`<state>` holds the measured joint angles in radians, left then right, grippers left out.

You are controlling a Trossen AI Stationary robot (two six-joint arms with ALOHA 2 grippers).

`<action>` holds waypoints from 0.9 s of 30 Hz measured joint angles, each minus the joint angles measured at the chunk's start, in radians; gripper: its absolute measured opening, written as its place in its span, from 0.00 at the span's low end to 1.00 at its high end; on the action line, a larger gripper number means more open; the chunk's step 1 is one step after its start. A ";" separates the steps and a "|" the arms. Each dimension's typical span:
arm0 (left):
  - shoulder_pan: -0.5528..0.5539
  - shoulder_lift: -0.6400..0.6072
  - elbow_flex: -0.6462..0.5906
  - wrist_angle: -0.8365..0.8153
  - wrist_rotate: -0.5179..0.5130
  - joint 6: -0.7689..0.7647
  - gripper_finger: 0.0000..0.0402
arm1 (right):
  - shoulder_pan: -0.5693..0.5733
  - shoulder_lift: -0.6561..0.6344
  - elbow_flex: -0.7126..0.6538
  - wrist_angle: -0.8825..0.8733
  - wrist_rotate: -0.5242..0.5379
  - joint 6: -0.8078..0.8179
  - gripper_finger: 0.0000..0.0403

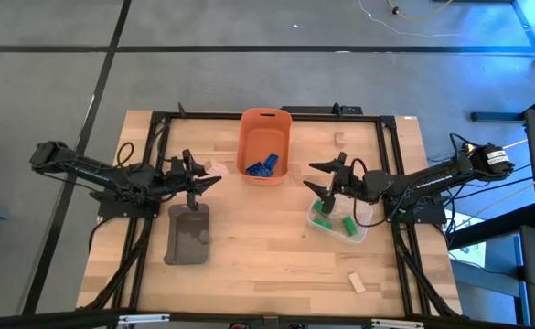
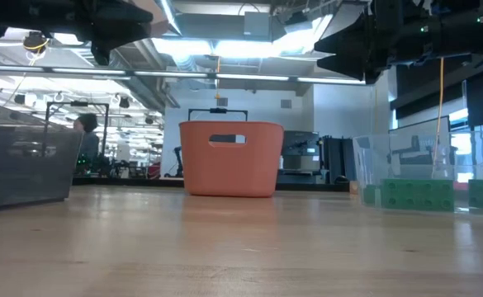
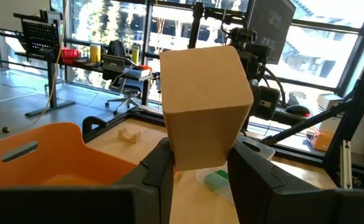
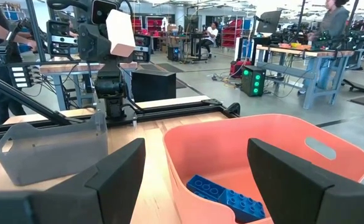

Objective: Sort & place blocks by color
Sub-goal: Put the top left brown block into the black bin

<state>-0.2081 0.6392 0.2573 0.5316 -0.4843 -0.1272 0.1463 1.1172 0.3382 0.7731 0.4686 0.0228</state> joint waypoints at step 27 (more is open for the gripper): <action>-0.016 0.074 0.401 -0.976 0.147 -0.282 0.27 | 0.000 0.000 0.000 0.000 0.000 -0.001 0.71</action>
<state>-0.2240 0.7132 0.6581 -0.4443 -0.3375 -0.4097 0.1463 1.1172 0.3382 0.7731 0.4686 0.0219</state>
